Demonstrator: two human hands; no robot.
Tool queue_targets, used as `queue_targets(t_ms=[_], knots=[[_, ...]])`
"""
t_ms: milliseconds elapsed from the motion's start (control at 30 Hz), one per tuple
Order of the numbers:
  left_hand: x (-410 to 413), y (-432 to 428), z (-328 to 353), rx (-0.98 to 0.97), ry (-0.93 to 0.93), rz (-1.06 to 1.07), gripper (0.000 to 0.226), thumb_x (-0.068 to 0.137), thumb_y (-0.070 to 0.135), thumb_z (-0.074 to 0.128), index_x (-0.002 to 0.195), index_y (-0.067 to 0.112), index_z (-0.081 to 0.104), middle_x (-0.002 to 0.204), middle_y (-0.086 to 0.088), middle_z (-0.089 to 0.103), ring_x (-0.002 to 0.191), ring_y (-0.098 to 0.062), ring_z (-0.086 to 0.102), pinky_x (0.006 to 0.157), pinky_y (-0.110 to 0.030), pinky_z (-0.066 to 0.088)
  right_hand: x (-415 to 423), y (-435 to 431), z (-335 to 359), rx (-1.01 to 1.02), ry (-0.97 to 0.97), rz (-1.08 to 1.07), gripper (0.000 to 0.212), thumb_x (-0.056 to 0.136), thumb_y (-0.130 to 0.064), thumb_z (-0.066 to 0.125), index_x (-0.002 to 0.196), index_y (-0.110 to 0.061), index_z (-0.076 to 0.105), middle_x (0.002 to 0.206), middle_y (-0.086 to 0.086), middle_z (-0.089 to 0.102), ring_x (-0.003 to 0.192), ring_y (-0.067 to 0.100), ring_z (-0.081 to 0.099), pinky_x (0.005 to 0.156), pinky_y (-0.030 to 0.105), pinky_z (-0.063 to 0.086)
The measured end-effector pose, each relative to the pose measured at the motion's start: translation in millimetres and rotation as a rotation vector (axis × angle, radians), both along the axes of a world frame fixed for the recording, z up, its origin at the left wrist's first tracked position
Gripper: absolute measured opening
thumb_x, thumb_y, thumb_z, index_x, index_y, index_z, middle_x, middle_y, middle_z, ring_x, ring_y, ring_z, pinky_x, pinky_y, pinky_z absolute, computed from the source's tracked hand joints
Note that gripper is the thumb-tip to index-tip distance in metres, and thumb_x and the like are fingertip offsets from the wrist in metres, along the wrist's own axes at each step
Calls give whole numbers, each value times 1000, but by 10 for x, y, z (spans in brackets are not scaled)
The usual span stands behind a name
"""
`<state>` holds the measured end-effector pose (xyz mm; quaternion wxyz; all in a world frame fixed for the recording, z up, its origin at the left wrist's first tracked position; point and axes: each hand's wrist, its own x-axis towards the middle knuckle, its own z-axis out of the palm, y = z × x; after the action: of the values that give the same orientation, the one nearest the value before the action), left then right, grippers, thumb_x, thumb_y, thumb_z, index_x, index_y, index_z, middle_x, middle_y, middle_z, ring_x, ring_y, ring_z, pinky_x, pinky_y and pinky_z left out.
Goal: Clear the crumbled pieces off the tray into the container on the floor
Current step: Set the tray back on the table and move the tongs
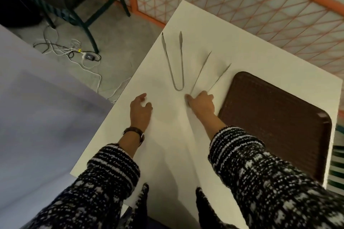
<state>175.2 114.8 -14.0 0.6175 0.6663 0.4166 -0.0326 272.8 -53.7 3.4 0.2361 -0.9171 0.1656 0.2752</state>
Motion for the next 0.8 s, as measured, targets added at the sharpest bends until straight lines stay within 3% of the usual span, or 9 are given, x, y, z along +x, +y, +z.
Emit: queue_targets(t_ms=[133,267,333,467,567,733,800], knots=[[154,-59,27,20,-30,-60,34,84,13,52,114,30,52,127,-8,48,104,-35,61,94,-48,49,30,69,-14,-2,-134,-112,93,76,-47,69,144,-15,16,137,12,33,122,34,41,97,46,40],[296,-121,-5,39,-45,-124,40,84,15,53,123,24,50,128,-6,47,109,-32,58,97,-47,47,245,176,6,-17,-112,-215,109,81,-39,68,148,-11,-13,146,10,26,128,31,36,103,44,35],[365,-177,1,64,-51,-155,42,86,14,54,127,20,48,130,-6,45,110,-26,56,98,-43,47,249,215,9,-46,-132,-210,105,84,-37,63,148,-7,-14,145,11,27,127,30,36,102,42,37],[611,-303,86,169,-21,-215,49,89,11,51,136,15,39,137,-8,38,109,-14,46,91,-21,38,14,149,62,-38,-231,-132,95,88,-34,57,149,-5,-9,145,14,28,126,31,36,99,42,39],[931,-402,116,252,-5,-250,61,86,16,57,141,12,30,142,-12,32,126,-25,42,102,-28,36,-220,-33,166,35,-298,-76,90,89,-31,56,150,-7,-6,147,13,26,129,31,34,104,42,37],[1447,-610,30,423,173,-282,98,75,37,71,148,13,10,148,-11,26,134,-29,31,109,-41,30,-581,-400,328,100,-333,-23,87,88,-28,60,151,-9,3,146,13,28,132,31,31,107,43,31],[1563,-675,-37,523,220,-279,102,74,38,70,148,11,5,149,-10,24,134,-30,30,109,-42,27,-707,-559,346,103,-320,11,86,87,-28,61,150,-10,6,146,12,28,131,30,30,107,45,32]])
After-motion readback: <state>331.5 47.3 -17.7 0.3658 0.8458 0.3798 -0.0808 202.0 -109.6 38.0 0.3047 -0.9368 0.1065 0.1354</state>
